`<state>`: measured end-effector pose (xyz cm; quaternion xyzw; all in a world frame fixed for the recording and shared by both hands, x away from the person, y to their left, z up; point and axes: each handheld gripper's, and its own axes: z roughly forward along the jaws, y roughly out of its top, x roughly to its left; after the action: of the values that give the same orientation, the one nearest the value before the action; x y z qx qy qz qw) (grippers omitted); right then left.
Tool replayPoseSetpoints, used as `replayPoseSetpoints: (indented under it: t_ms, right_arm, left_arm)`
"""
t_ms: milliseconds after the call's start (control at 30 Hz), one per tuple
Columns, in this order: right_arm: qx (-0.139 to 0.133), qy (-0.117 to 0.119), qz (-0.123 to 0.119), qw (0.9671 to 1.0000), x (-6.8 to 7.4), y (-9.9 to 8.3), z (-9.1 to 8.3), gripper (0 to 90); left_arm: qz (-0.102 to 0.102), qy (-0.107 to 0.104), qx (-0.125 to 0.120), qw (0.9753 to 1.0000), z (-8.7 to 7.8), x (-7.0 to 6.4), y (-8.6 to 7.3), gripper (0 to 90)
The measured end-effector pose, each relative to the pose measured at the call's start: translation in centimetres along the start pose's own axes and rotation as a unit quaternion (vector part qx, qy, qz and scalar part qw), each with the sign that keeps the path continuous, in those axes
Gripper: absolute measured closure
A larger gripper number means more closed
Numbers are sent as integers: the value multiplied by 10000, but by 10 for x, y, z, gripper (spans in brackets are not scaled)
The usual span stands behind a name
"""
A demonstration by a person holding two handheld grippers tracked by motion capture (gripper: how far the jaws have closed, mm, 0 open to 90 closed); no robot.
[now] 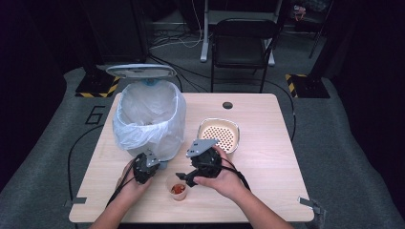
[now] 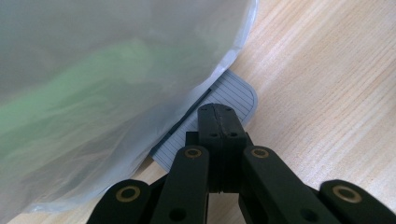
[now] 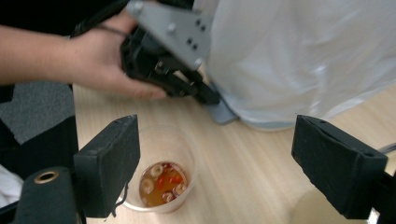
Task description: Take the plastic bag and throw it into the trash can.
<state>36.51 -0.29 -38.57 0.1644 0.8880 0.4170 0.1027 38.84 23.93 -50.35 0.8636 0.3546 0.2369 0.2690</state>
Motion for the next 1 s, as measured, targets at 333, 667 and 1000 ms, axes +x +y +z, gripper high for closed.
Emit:
replayPoseSetpoints:
  t_ms: [333,667,1000]
  right_arm:
    - [26,271,74,9996,17,-17,22,136]
    - [192,426,-95,9989,28,-27,45,91]
    - [399,363,-167,9984,32,-34,63,110]
  left_arm:
    - [-52,-6,-14,10000,0,0,0,900]
    - [-66,-146,24,9999,0,0,0,900]
    - [-33,-45,-2,10000,0,1,0,900]
